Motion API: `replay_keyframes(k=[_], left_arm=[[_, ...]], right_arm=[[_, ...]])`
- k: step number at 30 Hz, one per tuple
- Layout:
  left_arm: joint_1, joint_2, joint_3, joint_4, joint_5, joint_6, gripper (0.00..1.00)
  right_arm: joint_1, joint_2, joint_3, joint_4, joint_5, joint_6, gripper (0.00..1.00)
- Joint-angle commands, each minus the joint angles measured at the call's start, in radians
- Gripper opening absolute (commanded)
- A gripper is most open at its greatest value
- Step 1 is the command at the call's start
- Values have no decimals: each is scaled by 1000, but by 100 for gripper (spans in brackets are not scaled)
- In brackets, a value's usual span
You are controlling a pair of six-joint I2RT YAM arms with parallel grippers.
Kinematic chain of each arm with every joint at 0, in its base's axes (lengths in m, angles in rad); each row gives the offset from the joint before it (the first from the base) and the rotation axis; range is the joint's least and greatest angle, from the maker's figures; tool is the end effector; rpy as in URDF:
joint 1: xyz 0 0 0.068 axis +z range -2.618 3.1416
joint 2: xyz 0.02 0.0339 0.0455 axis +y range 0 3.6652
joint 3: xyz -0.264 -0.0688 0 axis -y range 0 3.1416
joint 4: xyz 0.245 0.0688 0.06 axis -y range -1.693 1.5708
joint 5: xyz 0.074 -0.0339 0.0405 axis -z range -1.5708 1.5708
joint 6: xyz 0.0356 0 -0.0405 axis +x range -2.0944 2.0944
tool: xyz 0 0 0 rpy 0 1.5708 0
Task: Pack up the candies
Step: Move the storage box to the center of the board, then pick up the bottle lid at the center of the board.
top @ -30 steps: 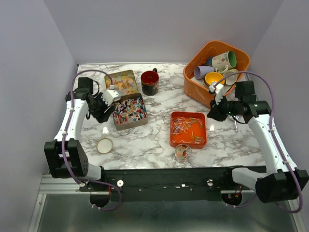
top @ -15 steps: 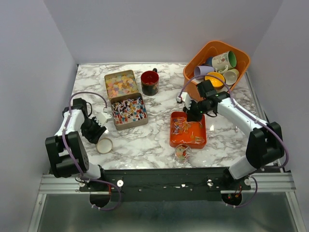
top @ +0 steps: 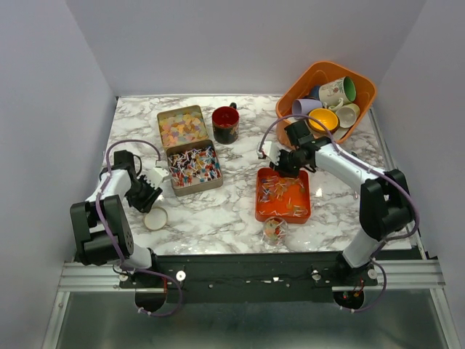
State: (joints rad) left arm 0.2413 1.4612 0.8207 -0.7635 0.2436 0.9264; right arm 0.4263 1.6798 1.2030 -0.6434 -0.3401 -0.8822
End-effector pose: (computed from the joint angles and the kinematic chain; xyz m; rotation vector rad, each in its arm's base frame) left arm 0.2365 0.0494 0.1706 0.9898 2.6884 -0.1606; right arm 0.3054 0.1517 0.2200 -1.6719 2.0110 0.3018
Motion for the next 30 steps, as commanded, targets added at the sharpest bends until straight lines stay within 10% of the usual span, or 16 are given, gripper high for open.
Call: replay_keyframes(k=[1, 20, 24, 30], left_arm=[[-13, 7, -18, 33, 26, -55, 50], [-23, -16, -78, 50, 40, -95, 29], [-23, -12, -68, 33, 51, -80, 7], [-23, -27, -40, -29, 85, -40, 0]], right_arm=[[3, 64, 61, 60, 67, -55, 13], [6, 350, 472, 76, 133, -17, 13], [6, 292, 460, 74, 104, 28, 13], [6, 107, 438, 42, 7, 207, 44]])
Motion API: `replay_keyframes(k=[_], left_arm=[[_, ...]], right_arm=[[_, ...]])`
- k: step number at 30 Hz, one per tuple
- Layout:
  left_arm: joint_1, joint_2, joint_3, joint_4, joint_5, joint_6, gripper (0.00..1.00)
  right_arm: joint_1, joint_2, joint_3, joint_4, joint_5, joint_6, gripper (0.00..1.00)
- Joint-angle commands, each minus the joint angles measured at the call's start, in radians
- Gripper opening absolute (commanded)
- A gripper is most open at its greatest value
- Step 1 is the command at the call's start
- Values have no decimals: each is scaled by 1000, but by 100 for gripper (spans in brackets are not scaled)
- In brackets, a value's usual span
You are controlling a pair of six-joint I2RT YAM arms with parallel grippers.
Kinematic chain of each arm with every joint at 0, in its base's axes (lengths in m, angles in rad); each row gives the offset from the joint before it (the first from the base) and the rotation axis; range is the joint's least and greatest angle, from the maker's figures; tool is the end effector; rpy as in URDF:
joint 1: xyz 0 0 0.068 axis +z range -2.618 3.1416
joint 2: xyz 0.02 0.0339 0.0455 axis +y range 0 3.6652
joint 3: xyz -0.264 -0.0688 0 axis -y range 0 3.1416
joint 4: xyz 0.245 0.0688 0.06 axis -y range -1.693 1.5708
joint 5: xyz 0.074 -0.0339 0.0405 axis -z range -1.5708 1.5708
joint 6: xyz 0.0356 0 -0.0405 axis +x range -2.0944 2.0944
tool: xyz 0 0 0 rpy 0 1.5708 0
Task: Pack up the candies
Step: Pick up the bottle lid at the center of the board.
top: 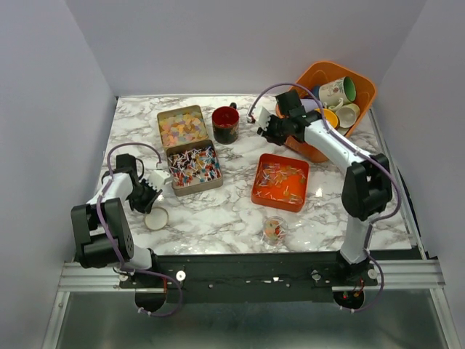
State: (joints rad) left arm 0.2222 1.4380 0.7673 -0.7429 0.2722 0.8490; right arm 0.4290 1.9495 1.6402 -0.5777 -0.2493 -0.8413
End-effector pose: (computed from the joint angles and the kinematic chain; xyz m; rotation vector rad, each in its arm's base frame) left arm 0.2276 0.0416 0.1629 0.9111 2.7113 -0.2219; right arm 0.3945 0.1901 0.2573 -1.5238 1.8855 0.1206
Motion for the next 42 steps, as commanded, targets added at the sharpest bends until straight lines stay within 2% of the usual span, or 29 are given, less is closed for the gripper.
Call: replay_keyframes(k=[1, 4, 8, 9, 10, 12, 13, 14, 15, 16, 17, 19, 20, 21, 23, 24, 25, 26, 28, 30, 34, 42], left_arm=[[-3, -23, 24, -90, 88, 48, 0], [-3, -68, 102, -194, 192, 52, 0], [-7, -96, 304, -263, 356, -19, 0], [-20, -105, 334, -254, 381, -74, 0], [-32, -135, 357, -210, 398, -109, 0], [-82, -175, 395, -135, 391, -189, 0], [-151, -220, 397, -36, 366, -208, 0], [-187, -243, 388, 14, 343, -218, 0], [-217, -266, 379, 66, 288, -219, 0], [-301, -316, 365, 180, 260, -205, 0], [-334, -342, 319, 248, 233, -200, 0], [-391, -414, 262, 446, 164, -165, 0], [-441, -433, 210, 498, 150, -141, 0], [-466, -447, 187, 545, 138, -114, 0], [-500, -476, 130, 654, 133, -44, 0], [-521, -485, 112, 686, 142, -24, 0], [-533, -496, 99, 733, 163, -9, 0], [-549, -498, 80, 738, 168, 37, 0], [-599, -505, 55, 804, 167, 74, 0], [-641, -513, 24, 836, 144, 135, 0], [-757, -533, -23, 925, 119, 208, 0], [-865, -499, -48, 1027, 65, 291, 0]], right_arm=[[4, -181, -2, -28, -91, 200, 47], [1, -245, -8, -71, -157, 316, 54], [-28, -300, -25, -79, -324, 520, 64], [-38, -304, -23, -77, -364, 607, 72], [-47, -302, -16, -79, -405, 652, 76], [-71, -284, 33, -96, -594, 732, 81], [-78, -270, 59, -103, -675, 749, 81], [-85, -224, 88, -120, -826, 761, 81], [-88, -201, 152, -143, -893, 797, 81], [-90, -181, 168, -139, -954, 823, 81], [-95, -157, 170, -113, -1058, 868, 81], [-96, -141, 133, 37, -1142, 1043, 82], [-96, -132, 109, 108, -1230, 1121, 82], [-96, -120, 78, 301, -1274, 1326, 82], [-96, -107, -35, 544, -1341, 1566, 83], [-96, -86, -63, 751, -1393, 1745, 83], [-95, -74, -69, 795, -1419, 1784, 83], [-93, -60, -51, 793, -1461, 1786, 83], [-91, -35, -2, 579, -1482, 1615, 85], [-87, -23, 98, 250, -1505, 1370, 86], [-59, -27, 86, 240, -1512, 1400, 87], [-26, -38, 26, 205, -1516, 1410, 91]])
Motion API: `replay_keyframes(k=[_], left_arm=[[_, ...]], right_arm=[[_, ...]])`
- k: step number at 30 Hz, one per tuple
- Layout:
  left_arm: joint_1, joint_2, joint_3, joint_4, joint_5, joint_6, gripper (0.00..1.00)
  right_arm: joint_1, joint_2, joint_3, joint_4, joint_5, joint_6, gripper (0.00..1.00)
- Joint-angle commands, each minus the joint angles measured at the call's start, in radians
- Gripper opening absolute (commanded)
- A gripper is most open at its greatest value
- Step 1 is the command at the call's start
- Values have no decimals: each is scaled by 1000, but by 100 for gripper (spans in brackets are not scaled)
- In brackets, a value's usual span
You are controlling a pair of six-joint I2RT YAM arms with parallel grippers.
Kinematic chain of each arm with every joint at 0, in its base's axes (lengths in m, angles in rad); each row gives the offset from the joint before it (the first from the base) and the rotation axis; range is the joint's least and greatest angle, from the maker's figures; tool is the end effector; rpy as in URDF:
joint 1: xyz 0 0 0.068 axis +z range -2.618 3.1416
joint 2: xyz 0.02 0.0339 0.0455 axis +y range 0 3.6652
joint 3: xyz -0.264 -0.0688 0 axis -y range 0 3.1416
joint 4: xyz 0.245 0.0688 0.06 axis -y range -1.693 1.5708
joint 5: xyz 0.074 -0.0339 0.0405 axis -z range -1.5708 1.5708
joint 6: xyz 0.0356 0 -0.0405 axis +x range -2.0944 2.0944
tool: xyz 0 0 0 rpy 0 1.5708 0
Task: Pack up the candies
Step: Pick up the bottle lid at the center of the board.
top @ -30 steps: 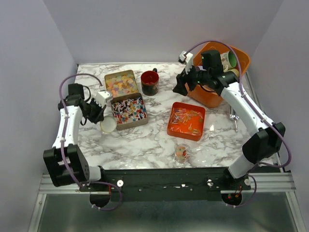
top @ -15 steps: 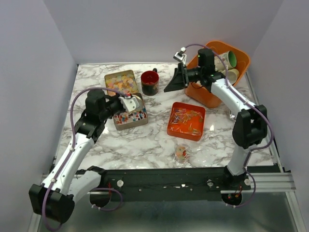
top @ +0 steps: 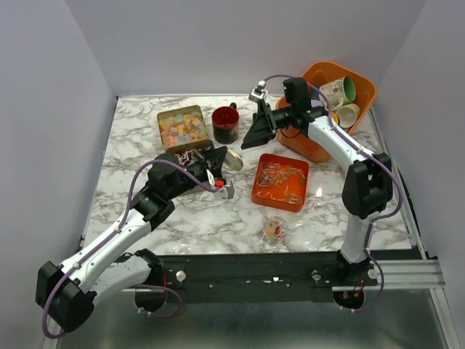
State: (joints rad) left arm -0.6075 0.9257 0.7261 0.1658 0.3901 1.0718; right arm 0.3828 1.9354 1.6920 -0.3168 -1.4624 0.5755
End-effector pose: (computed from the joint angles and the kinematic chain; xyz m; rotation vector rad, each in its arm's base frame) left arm 0.1730 -0.1368 0.3311 1.3723 0.8271 0.0475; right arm 0.3878 0.1943 0.3180 -0.7888 2.0686 2.0845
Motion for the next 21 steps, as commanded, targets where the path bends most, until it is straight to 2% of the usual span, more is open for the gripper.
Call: replay_keyframes(k=[1, 14, 21], left_arm=[[-37, 25, -4, 132, -57, 70, 0], [-58, 99, 3, 224, -62, 105, 0], [-72, 101, 6, 239, -66, 109, 0]], right_arm=[[24, -29, -29, -56, -303, -9, 91], [56, -53, -55, -51, -305, 9, 94], [61, -47, -75, 1, -305, 60, 91]])
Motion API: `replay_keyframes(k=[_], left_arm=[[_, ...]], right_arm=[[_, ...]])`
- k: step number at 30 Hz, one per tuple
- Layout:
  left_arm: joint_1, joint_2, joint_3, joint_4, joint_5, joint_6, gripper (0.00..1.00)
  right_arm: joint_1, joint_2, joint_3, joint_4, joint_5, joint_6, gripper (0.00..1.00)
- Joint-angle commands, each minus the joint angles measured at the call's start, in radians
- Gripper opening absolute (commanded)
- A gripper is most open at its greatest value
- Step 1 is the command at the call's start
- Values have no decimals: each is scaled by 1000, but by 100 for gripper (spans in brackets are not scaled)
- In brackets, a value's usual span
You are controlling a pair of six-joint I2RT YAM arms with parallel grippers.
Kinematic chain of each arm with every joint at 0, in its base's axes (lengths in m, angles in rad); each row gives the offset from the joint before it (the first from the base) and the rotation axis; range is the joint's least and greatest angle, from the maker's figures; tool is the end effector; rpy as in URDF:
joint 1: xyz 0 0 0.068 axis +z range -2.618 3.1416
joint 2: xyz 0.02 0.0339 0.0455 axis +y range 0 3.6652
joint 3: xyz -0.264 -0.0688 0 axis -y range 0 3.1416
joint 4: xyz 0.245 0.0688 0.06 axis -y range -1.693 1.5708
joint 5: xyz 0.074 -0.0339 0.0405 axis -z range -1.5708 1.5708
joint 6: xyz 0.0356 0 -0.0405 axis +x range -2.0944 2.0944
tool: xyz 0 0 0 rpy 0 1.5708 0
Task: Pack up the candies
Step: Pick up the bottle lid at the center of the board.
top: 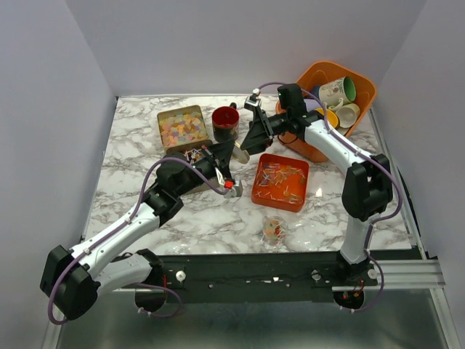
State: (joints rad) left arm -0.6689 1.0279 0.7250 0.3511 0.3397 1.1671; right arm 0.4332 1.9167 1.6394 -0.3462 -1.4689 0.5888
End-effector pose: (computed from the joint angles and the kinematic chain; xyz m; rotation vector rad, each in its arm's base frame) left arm 0.1831 -0.1599 0.3289 1.3581 0.6980 0.1390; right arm 0.3705 0.2104 0.3072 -0.7944 2.1384 2.1495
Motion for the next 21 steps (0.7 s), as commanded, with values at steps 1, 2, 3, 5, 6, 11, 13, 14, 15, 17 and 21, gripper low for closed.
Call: replay_keyframes(k=[1, 2, 3, 5, 6, 11, 13, 14, 15, 17, 21], left_arm=[[-12, 0, 8, 52, -16, 17, 0], [-12, 0, 8, 52, -18, 16, 0], [-12, 1, 7, 55, -19, 19, 0], [-15, 4, 2, 72, -22, 17, 0], [-15, 6, 1, 74, -21, 17, 0], [-27, 11, 4, 86, -22, 11, 0], [-32, 8, 2, 92, -27, 6, 0], [-35, 8, 2, 100, -28, 3, 0], [-35, 9, 4, 103, -31, 3, 0], [-41, 9, 5, 100, -33, 5, 0], [-44, 9, -1, 111, -34, -1, 0]], right_arm=[[12, -27, -21, 33, -298, 51, 90], [13, -25, -20, 38, -298, 54, 88], [15, -25, -20, 50, -298, 57, 86], [18, -24, -26, 71, -298, 81, 83], [19, -24, -27, 79, -298, 86, 82], [19, -24, -30, 81, -298, 109, 89], [19, -22, -30, 84, -300, 124, 91], [19, -18, -30, 84, -300, 131, 91], [19, -16, -30, 87, -300, 137, 91], [19, -15, -30, 90, -298, 144, 91], [19, -8, -29, 93, -300, 167, 93]])
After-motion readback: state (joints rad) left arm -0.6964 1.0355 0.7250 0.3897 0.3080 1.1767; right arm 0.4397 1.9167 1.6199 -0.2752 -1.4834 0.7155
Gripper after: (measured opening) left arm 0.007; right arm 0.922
